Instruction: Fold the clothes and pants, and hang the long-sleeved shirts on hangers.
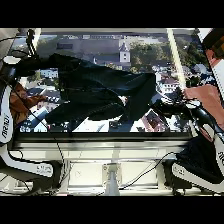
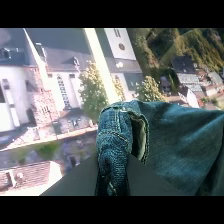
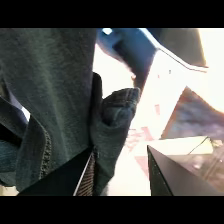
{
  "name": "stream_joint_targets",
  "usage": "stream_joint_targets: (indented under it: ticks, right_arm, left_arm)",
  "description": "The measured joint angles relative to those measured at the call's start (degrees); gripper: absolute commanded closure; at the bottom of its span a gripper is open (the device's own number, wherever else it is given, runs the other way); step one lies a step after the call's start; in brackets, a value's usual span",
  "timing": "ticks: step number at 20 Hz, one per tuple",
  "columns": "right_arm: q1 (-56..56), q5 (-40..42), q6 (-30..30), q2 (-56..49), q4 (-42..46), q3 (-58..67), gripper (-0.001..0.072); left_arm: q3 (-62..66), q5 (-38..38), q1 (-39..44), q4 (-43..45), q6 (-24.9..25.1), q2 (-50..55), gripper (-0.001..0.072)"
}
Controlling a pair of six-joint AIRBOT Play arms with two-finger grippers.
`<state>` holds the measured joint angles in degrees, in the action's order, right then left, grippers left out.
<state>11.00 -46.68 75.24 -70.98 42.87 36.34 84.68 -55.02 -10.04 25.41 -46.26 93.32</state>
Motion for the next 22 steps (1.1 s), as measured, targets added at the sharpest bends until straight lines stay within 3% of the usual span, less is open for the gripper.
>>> stream_joint_targets:
  ticks: [7,9,10,21,22]
  right_arm:
    - [-1.33,2.03,0.26,-3.37,-0.90,0.00,0.0341]
    - [-2.58,3.04,0.28,-4.37,-1.01,0.00,0.0434]
    - [-3.21,3.96,0.31,-4.68,-1.22,0.04,0.0444]
    - [-8.70,13.03,0.22,-5.49,-6.05,0.20,0.0444]
    - [-8.85,13.25,0.17,-5.49,-6.27,0.17,0.0498]
  left_arm:
    - [0.00,0.02,0.00,0.00,0.00,0.00,0.0646]
    - [0.00,0.00,0.00,0.00,0.02,0.00,0.0646]
    - [0.00,0.00,0.00,0.00,0.02,0.00,0.0646]
    - [0.00,0.17,-0.02,0.00,0.02,0.00,0.0646]
    - [0.00,0.17,0.00,0.00,0.02,0.00,0.0646]
